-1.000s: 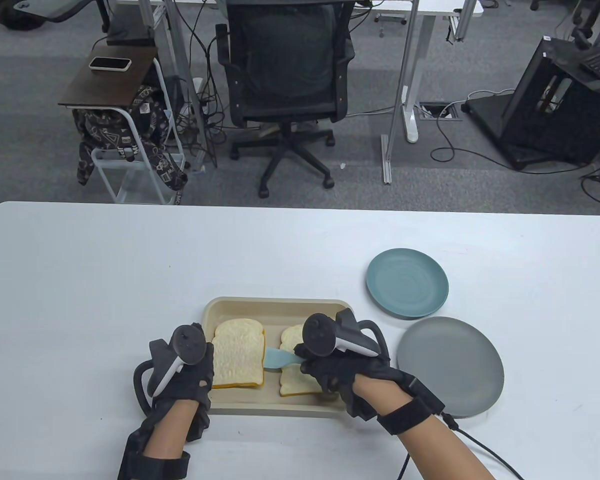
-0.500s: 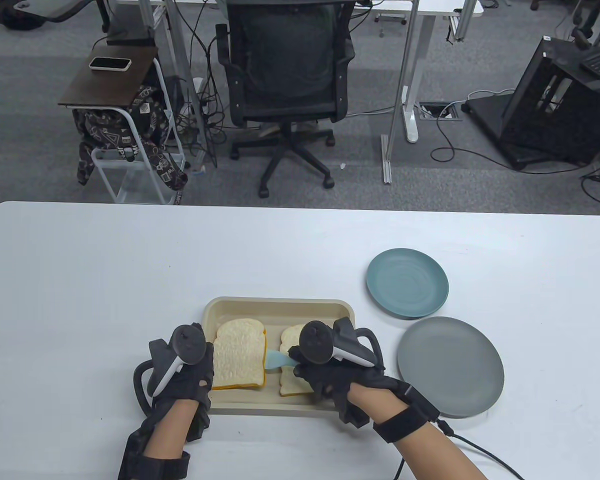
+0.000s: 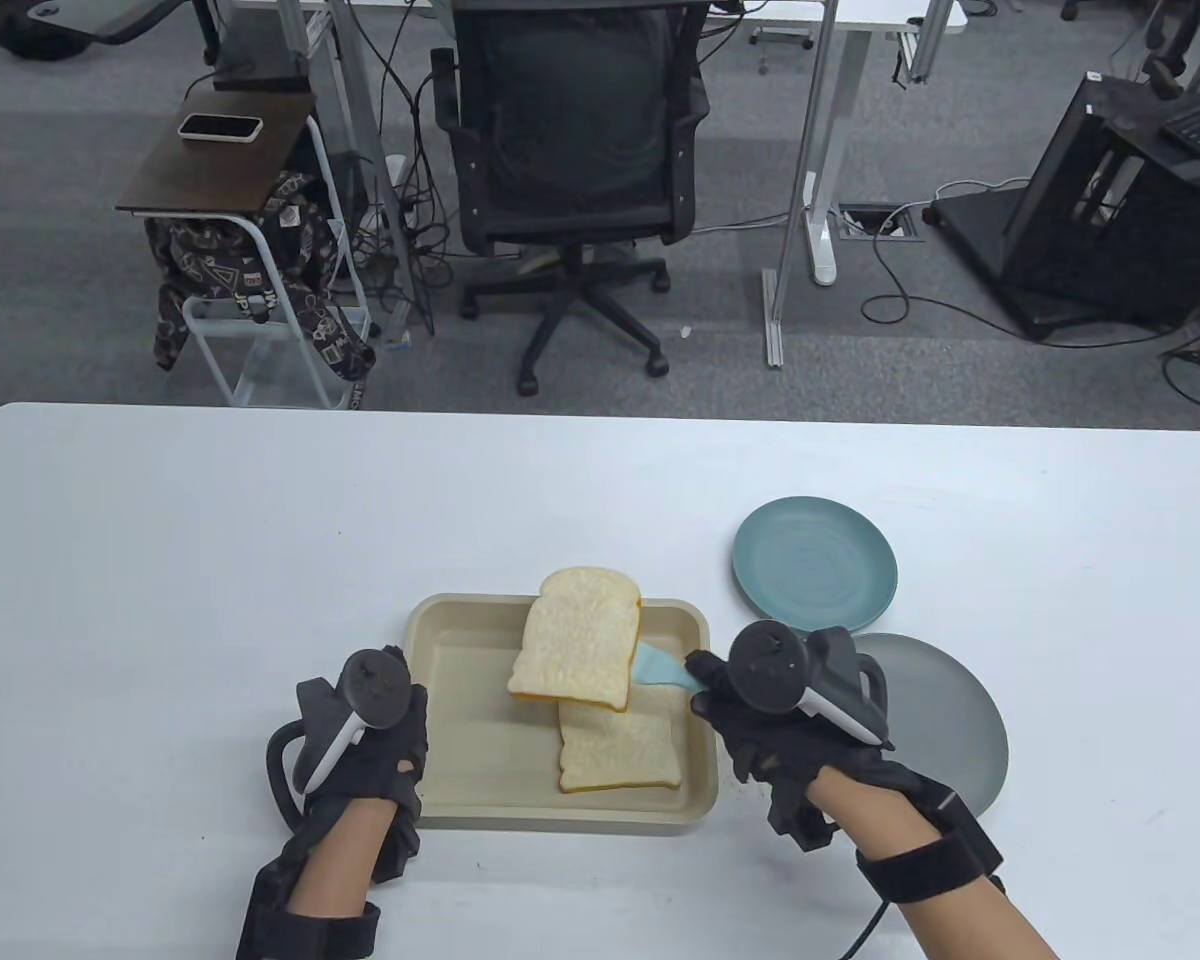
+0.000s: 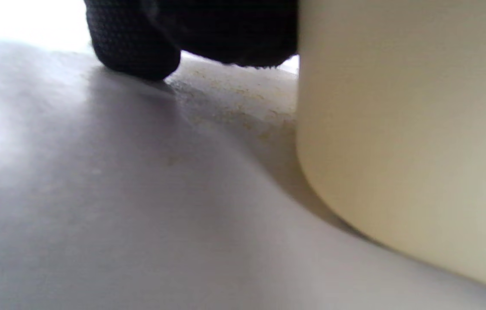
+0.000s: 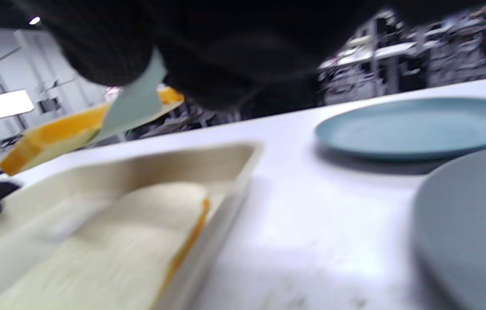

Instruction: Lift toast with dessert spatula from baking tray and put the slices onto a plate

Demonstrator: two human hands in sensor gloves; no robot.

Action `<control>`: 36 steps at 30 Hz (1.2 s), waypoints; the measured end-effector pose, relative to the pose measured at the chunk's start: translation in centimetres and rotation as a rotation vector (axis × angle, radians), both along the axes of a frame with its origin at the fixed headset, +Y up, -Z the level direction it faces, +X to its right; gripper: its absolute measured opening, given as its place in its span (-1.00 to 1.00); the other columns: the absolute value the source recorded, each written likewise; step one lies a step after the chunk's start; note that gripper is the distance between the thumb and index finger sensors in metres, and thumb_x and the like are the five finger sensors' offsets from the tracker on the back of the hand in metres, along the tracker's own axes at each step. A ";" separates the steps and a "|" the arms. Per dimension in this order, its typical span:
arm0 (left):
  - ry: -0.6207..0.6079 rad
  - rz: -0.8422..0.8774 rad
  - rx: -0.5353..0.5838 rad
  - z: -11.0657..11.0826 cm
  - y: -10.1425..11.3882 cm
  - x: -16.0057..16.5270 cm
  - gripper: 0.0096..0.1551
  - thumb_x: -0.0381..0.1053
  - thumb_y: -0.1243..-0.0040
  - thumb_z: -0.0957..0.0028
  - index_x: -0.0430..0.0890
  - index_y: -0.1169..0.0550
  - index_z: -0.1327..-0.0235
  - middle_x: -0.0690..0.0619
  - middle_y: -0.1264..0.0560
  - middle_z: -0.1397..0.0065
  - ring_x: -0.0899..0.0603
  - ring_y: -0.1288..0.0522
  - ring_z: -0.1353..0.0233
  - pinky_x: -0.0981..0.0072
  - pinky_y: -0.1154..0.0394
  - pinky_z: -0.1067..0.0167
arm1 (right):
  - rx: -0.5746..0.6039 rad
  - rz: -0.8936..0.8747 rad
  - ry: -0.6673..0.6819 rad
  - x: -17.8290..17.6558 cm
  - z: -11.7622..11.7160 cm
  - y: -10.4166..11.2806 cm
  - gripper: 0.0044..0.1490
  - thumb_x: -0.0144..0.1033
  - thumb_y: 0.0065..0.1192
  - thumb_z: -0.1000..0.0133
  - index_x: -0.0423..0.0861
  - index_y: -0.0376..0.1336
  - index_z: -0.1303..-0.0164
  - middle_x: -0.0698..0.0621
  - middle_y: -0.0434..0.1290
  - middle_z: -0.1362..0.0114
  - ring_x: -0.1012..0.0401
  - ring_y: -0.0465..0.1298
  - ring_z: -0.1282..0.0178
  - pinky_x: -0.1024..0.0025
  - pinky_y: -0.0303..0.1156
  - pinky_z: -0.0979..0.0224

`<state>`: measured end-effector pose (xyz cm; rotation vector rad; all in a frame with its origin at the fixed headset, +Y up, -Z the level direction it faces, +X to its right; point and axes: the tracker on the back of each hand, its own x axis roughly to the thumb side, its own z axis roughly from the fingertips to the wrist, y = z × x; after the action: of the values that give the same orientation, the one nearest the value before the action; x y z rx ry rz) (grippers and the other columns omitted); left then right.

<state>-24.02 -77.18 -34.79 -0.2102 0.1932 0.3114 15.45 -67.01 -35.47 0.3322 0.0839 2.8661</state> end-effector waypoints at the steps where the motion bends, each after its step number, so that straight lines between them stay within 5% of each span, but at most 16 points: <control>1: 0.000 0.001 0.000 0.0 0.0 0.0 -0.27 0.16 0.06 -0.32 -0.13 -0.15 -0.66 0.11 -0.59 0.09 0.01 -0.61 0.41 -0.01 -0.58 -0.16 | 0.016 -0.002 -0.045 1.1 -0.2 0.4 -0.38 0.02 0.23 0.05 0.13 0.35 -0.24 0.03 0.63 0.27 0.31 0.58 0.71 0.42 0.61 0.77; 9: 0.000 0.002 0.000 0.0 0.0 0.0 -0.27 0.16 0.06 -0.32 -0.13 -0.15 -0.66 0.11 -0.59 0.09 0.01 -0.61 0.41 -0.01 -0.58 -0.16 | 0.045 -0.009 -0.339 7.4 -2.5 1.1 -0.39 0.01 0.24 0.03 0.11 0.35 -0.25 0.02 0.63 0.27 0.31 0.58 0.71 0.41 0.61 0.77; 18: 0.000 0.002 0.000 0.0 0.0 0.0 -0.27 0.16 0.06 -0.32 -0.12 -0.15 -0.66 0.11 -0.59 0.09 0.01 -0.61 0.41 -0.01 -0.58 -0.16 | -0.007 0.037 -0.582 12.3 -5.3 -1.1 -0.38 0.00 0.23 0.02 0.10 0.34 -0.26 0.01 0.63 0.26 0.31 0.58 0.70 0.41 0.61 0.77; 28: 0.000 0.002 0.000 0.0 0.0 0.0 -0.27 0.16 0.06 -0.32 -0.12 -0.15 -0.66 0.11 -0.59 0.09 0.01 -0.61 0.41 -0.02 -0.58 -0.16 | -0.097 0.137 -0.653 12.8 -7.5 -2.9 -0.38 0.00 0.23 0.03 0.08 0.35 -0.25 0.01 0.63 0.27 0.31 0.58 0.71 0.42 0.61 0.78; 36: -0.002 0.006 -0.001 0.0 0.0 0.0 -0.27 0.17 0.06 -0.32 -0.12 -0.15 -0.66 0.11 -0.59 0.09 0.01 -0.61 0.41 -0.02 -0.58 -0.15 | -0.205 0.315 -0.655 10.9 -9.7 0.0 -0.38 -0.01 0.27 0.04 0.06 0.37 -0.24 -0.01 0.65 0.28 0.29 0.58 0.72 0.40 0.60 0.79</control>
<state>-24.05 -77.13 -34.80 -0.2122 0.1907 0.3168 26.36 -67.03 -45.15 -0.7155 0.3232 3.0680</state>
